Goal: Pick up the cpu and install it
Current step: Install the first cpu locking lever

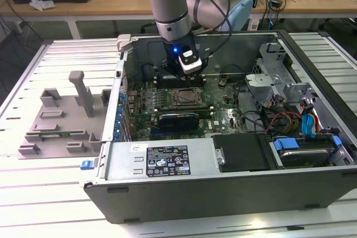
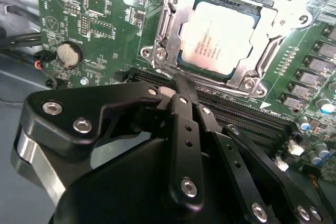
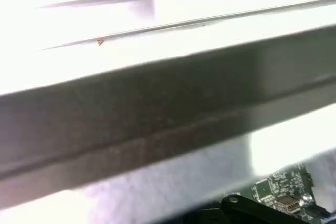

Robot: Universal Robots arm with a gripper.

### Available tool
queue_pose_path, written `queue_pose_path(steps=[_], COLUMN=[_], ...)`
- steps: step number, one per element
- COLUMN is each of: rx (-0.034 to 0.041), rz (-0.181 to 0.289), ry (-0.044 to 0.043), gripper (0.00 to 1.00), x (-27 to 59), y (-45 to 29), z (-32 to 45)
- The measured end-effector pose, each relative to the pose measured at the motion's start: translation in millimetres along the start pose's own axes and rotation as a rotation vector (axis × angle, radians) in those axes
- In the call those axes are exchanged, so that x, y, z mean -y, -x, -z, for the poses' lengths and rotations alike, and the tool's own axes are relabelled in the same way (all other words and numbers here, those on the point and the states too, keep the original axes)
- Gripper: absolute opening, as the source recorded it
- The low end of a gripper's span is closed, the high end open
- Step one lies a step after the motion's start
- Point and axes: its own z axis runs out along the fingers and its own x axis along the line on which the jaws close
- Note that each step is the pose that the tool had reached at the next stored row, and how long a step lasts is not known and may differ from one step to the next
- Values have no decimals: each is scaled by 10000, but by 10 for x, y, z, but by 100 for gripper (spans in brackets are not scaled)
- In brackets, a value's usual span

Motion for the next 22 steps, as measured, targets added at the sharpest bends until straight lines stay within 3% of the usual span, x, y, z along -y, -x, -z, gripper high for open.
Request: queue_pose_path(steps=[4, 5, 7, 8, 9, 11, 12, 13, 14, 17, 18, 21, 22], rx=[33, 66, -49, -213, -385, -700, -1124, -1447, -1516, -1531, -1544, -1646, -1660], rz=[24, 74, 119, 163, 185, 208, 234, 239, 241, 235, 230, 172, 163], ry=[-120, -348, -626, -916, -1090, -1311, -1557, -1678, -1697, -1669, -1618, -1221, -1171], gripper=[11, 11, 11, 11, 11, 11, 11, 11, 11, 11, 11, 11, 11], x=[-15, -14, -15, -16, -17, -20, -25, -24, -7, 97, 159, 282, 296], y=[26, 26, 29, 32, 36, 47, 67, 77, 83, 111, 128, 173, 189], z=[121, 122, 121, 120, 119, 117, 111, 109, 110, 114, 116, 117, 115])
